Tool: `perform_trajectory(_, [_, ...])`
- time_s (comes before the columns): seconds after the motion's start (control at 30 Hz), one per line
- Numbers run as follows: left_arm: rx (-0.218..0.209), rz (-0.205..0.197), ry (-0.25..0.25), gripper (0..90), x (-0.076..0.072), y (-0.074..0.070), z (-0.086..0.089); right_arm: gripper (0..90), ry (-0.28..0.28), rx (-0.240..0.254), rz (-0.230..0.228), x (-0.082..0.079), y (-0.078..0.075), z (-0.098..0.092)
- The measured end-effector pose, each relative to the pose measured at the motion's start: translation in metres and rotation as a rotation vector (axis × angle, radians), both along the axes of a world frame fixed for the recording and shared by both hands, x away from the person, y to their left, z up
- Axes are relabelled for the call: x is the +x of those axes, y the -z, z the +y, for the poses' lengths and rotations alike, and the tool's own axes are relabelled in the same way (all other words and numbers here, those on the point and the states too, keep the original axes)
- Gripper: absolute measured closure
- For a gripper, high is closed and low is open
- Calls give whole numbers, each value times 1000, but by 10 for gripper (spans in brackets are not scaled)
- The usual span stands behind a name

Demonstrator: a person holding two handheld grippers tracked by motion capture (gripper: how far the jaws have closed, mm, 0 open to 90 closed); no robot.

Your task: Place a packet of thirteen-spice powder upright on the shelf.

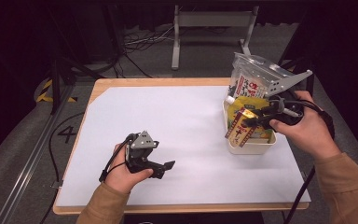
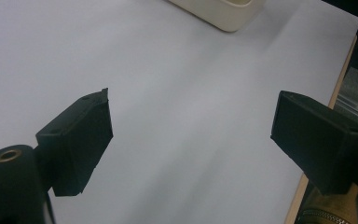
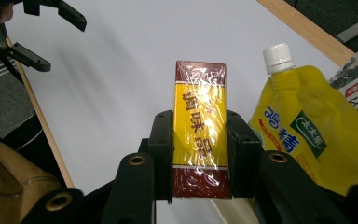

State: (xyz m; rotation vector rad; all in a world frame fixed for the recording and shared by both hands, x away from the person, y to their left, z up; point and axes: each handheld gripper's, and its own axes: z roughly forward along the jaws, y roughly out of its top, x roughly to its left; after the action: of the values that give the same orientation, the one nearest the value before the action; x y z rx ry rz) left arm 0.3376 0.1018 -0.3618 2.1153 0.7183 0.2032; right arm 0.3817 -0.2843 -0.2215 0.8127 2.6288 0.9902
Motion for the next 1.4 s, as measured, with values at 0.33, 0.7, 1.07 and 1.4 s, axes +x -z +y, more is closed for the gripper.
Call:
perform_trajectory(0.33, [-19, -5, -13, 128, 4, -2, 9, 687, -59, -66, -48, 8, -2, -7])
perform_trajectory(0.7, [-28, 1, -21, 127, 7, -3, 13, 686, -122, -142, -76, 14, -1, -16])
perform_trajectory(1.07, [-35, -8, -32, 131, 7, -4, 16, 686, -213, -228, -122, 21, 6, -19])
perform_trajectory(1.4, [-35, -5, -34, 131, 7, -4, 16, 686, -264, -253, -119, 26, 15, -20])
